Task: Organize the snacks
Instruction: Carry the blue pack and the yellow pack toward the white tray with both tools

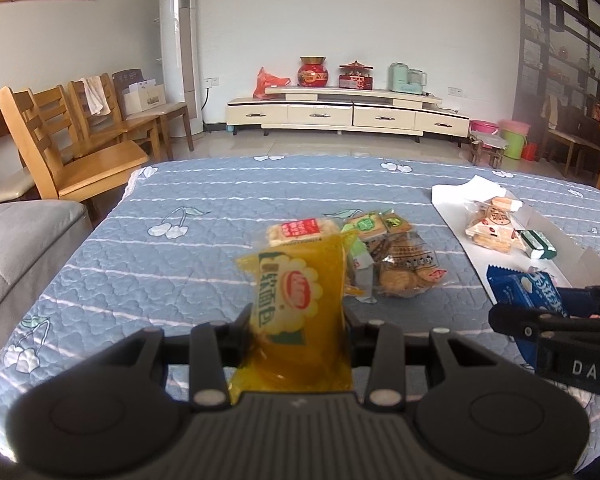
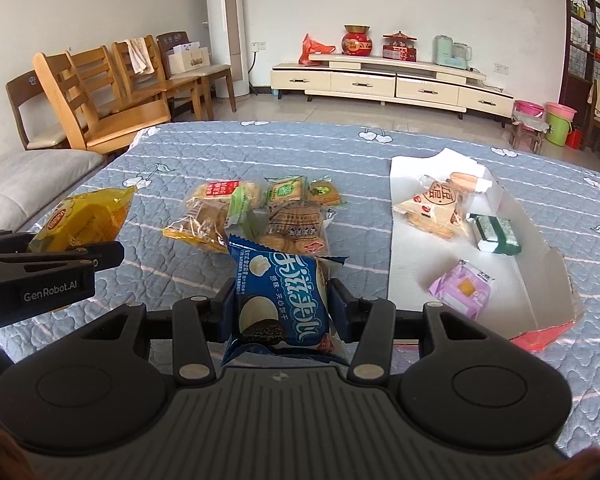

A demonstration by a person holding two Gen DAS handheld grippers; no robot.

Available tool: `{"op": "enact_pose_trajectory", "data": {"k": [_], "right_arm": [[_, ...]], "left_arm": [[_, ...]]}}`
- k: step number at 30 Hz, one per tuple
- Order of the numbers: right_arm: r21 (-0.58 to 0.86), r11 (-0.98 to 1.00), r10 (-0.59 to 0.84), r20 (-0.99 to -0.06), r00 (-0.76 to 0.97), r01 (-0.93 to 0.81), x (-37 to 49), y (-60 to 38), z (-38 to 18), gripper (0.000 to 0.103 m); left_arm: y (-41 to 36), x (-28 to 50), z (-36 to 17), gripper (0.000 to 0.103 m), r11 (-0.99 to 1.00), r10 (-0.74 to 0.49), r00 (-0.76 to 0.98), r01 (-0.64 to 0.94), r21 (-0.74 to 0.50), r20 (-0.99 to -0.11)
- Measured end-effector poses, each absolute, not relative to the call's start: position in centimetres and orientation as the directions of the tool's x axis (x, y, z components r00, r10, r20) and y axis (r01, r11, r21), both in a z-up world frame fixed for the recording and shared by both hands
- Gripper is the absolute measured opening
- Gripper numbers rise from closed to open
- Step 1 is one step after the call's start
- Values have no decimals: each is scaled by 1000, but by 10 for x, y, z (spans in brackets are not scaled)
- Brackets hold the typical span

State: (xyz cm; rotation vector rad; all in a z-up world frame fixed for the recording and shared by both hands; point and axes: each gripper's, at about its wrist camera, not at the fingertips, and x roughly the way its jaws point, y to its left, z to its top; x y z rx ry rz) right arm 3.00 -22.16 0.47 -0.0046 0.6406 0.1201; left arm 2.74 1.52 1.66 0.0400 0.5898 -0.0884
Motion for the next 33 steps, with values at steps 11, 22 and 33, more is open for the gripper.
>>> {"op": "enact_pose_trajectory", "data": {"k": [11, 22, 33], "right_arm": [[34, 997, 82, -589, 804, -76, 29, -229, 7, 59], [36, 999, 53, -577, 815, -39, 24, -237, 10, 59], [49, 998, 4, -558, 830, 28, 16, -252, 15, 59]], "left_arm": [[-1, 26, 16, 40, 991, -108, 819, 133, 4, -563], [-20, 24, 18, 39, 984, -148, 813, 179, 0, -564], [-42, 25, 21, 40, 972, -195, 800, 235, -3, -567]]}}
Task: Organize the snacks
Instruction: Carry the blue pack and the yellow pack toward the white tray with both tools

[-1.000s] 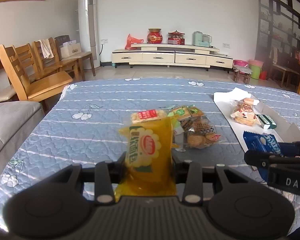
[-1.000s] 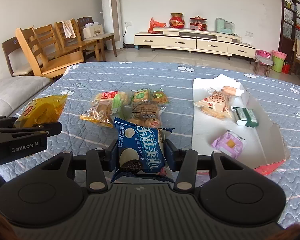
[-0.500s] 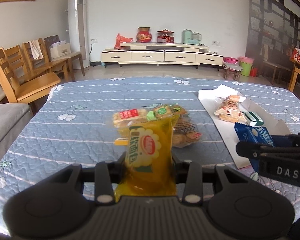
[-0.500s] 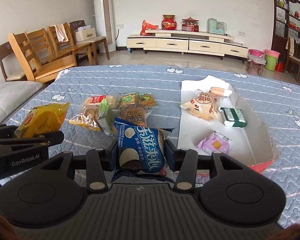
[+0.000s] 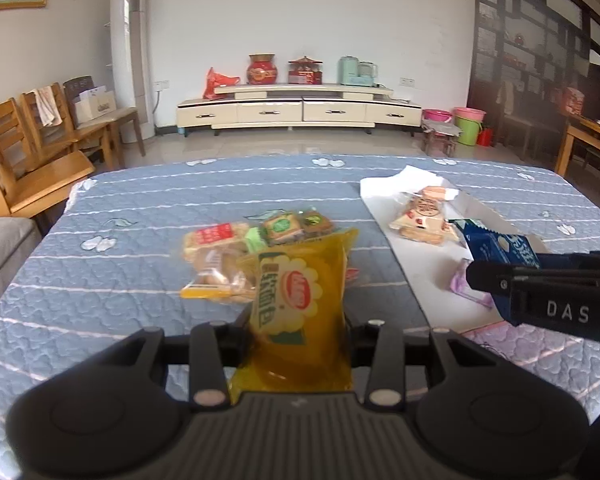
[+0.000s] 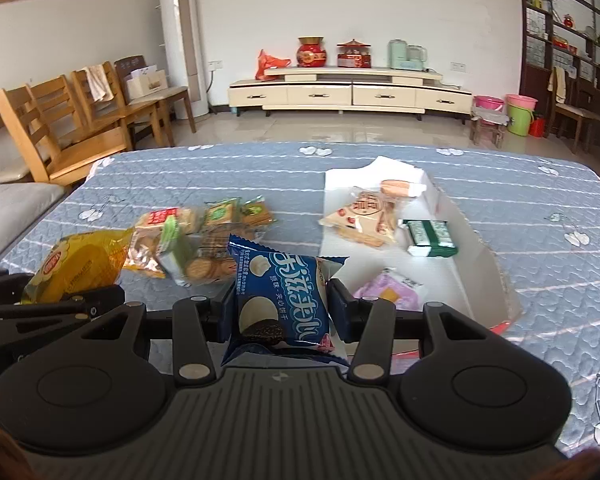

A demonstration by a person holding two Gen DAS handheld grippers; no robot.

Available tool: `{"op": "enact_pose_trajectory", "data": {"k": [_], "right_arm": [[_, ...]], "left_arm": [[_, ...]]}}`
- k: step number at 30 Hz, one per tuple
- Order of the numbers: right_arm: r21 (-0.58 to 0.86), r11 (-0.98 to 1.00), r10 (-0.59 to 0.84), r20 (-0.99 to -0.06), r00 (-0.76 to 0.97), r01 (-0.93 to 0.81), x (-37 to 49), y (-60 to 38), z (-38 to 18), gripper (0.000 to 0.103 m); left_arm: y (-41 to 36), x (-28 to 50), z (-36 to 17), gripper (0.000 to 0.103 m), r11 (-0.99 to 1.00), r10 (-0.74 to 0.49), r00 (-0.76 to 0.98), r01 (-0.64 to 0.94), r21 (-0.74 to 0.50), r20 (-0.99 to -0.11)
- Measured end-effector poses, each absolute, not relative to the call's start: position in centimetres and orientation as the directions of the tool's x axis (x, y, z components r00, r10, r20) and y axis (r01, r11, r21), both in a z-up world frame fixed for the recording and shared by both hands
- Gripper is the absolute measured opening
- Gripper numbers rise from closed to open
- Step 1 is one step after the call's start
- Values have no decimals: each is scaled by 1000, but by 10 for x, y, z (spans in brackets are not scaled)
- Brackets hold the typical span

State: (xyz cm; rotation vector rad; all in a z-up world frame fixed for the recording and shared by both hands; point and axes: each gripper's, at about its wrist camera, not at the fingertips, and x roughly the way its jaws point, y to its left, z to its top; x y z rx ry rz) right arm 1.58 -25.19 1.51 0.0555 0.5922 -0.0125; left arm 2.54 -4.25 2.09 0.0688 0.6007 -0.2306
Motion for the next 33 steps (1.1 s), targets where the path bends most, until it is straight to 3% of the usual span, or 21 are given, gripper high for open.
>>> {"op": "enact_pose_trajectory", "data": {"k": [33], "right_arm": [[64, 965, -180, -539, 823, 253, 3, -303, 19, 59]], "left_arm": [[-142, 55, 26, 40, 909, -338, 745, 417, 7, -575]]}}
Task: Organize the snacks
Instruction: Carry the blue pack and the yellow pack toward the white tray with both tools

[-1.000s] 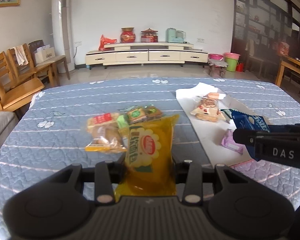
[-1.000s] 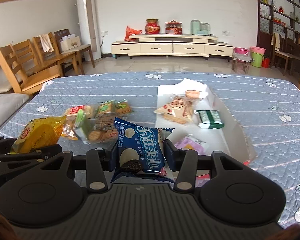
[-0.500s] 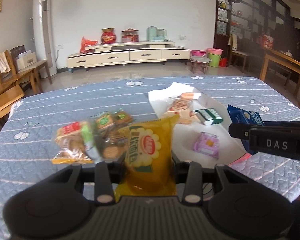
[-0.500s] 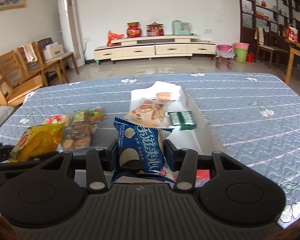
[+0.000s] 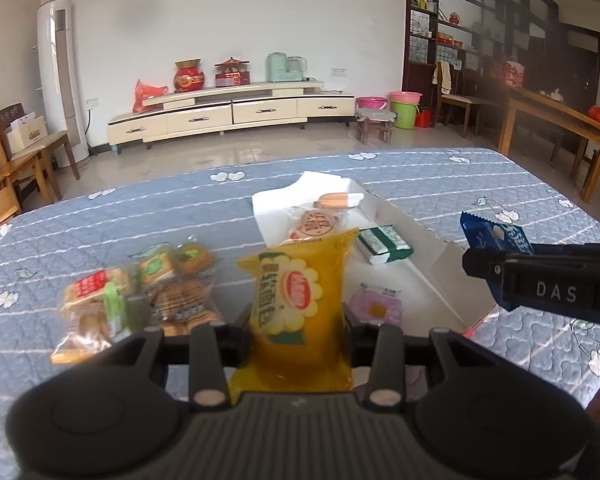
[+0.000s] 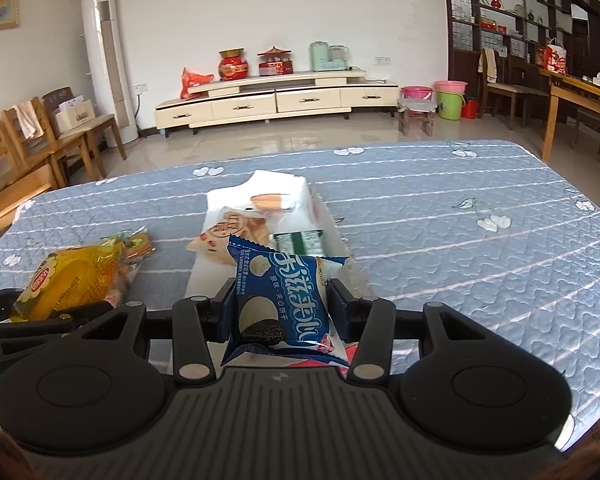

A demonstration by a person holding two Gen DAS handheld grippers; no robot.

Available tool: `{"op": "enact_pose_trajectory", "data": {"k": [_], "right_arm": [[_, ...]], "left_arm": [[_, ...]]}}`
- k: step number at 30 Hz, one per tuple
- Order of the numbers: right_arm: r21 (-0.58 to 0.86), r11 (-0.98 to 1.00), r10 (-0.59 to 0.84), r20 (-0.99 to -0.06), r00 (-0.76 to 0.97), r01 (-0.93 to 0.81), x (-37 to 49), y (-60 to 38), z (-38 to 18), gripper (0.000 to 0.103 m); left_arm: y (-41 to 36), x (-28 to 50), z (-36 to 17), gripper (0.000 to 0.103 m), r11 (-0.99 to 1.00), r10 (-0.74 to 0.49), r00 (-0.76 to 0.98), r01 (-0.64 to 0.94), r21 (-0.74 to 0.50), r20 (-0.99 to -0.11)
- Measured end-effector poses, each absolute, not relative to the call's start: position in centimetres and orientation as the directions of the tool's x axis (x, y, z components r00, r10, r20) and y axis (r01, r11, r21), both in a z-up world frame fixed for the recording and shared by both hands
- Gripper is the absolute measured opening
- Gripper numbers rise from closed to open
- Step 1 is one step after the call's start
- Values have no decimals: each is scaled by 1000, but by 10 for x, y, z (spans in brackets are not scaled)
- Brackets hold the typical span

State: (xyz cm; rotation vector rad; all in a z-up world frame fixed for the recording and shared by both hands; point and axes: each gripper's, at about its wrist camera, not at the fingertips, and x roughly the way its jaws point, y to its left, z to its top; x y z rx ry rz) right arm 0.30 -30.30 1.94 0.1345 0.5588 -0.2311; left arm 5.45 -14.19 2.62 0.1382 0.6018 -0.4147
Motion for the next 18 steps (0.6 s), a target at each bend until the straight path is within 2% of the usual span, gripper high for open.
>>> {"op": "enact_pose_trajectory", "data": {"k": [18], "right_arm": [[58, 961, -191, -572, 798, 272, 36, -301, 12, 59]], "left_arm": [[-180, 81, 14, 40, 890, -371, 703, 457, -14, -607]]}}
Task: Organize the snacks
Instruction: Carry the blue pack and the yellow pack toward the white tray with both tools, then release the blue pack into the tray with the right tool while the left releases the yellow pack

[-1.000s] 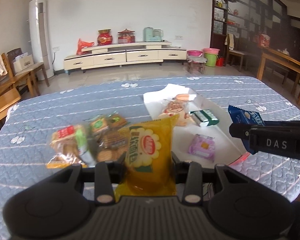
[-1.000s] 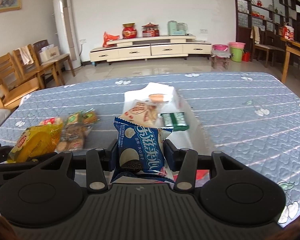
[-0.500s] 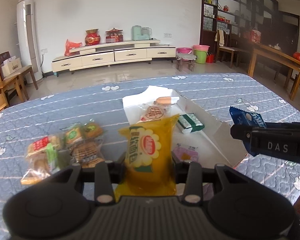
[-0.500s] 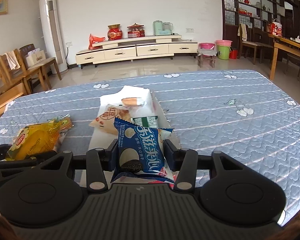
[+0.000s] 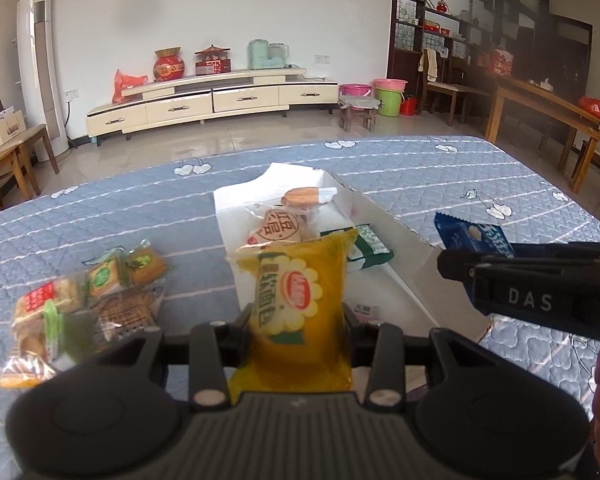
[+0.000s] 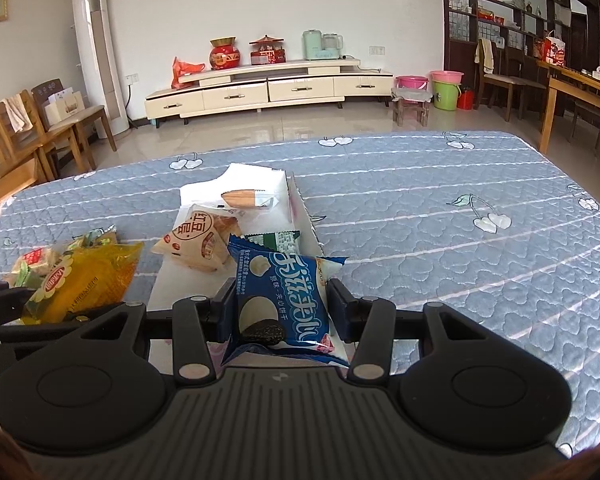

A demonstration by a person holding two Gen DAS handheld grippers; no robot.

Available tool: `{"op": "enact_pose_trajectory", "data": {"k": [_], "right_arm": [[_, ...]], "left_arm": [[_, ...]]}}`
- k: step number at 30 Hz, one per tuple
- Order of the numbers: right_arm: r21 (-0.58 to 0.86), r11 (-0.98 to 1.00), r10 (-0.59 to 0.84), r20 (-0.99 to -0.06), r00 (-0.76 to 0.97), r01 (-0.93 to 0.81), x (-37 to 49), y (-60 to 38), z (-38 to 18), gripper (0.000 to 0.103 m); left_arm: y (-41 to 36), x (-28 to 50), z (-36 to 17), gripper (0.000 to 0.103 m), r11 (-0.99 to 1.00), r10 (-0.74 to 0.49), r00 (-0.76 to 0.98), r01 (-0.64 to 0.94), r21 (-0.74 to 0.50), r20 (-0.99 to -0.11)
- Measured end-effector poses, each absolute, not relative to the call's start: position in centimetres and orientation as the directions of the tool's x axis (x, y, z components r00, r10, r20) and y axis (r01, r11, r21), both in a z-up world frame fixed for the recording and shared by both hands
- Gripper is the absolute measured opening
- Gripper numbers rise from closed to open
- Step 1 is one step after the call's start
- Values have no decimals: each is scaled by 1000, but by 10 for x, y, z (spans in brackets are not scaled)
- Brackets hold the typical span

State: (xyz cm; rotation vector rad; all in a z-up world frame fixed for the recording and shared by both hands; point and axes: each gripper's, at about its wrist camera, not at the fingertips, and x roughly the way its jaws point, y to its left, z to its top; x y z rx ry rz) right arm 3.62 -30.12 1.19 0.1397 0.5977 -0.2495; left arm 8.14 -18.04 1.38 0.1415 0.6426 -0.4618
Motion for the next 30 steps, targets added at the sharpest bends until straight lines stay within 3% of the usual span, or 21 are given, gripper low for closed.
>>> {"op": "enact_pose_trajectory", "data": {"k": [13, 15, 16, 22, 28, 30], "right_arm": [[42, 966, -186, -576, 796, 257, 42, -300, 12, 58], [29, 964, -201, -569, 797, 264, 37, -301, 13, 64], [22, 963, -209, -565, 798, 267, 34, -302, 13, 72], [15, 958, -232, -543, 807, 285, 21, -305, 21, 78], [9, 960, -235, -525, 818, 281, 13, -297, 30, 100], [3, 959, -241, -523, 818, 284, 11, -292, 31, 103]], "left_arm": [[-199, 94, 5, 41, 857, -441, 654, 511, -72, -615], [-202, 93, 4, 52, 845, -461, 644, 528, -81, -610], [-202, 91, 4, 57, 845, -463, 648, 529, -80, -604], [-193, 87, 8, 77, 859, -447, 662, 505, -81, -602], [-172, 84, 18, 95, 901, -375, 709, 430, -55, -598], [-162, 81, 20, 95, 911, -353, 722, 409, -45, -594]]}}
